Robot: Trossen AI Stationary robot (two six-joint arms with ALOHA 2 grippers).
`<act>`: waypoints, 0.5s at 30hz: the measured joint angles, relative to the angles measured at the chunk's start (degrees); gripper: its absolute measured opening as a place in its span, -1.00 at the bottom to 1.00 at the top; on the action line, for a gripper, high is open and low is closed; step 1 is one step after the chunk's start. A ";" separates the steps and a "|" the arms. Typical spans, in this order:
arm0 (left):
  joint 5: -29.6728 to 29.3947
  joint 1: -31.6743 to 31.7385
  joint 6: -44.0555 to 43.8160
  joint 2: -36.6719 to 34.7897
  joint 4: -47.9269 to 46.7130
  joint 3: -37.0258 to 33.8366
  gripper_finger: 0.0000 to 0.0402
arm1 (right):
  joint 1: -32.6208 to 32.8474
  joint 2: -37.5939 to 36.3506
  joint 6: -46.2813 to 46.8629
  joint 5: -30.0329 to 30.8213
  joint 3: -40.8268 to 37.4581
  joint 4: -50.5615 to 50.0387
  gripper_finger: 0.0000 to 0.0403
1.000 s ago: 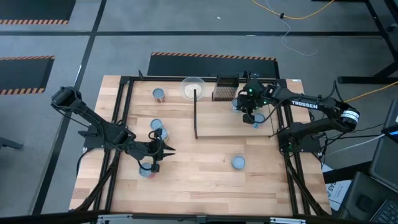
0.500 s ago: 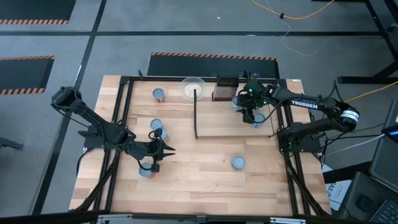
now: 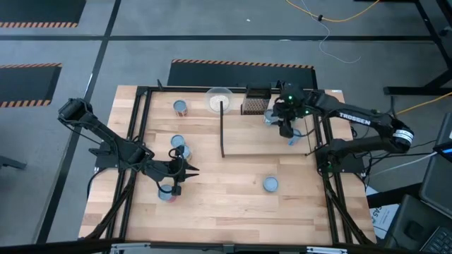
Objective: Pick and place cans onto a shelf
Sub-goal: Put the canned diced tomatoes on the shelf
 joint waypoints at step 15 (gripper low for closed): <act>-5.56 2.49 0.22 0.00 5.62 -0.02 -0.67 | 0.84 -11.33 10.49 -12.64 3.77 -8.13 -0.13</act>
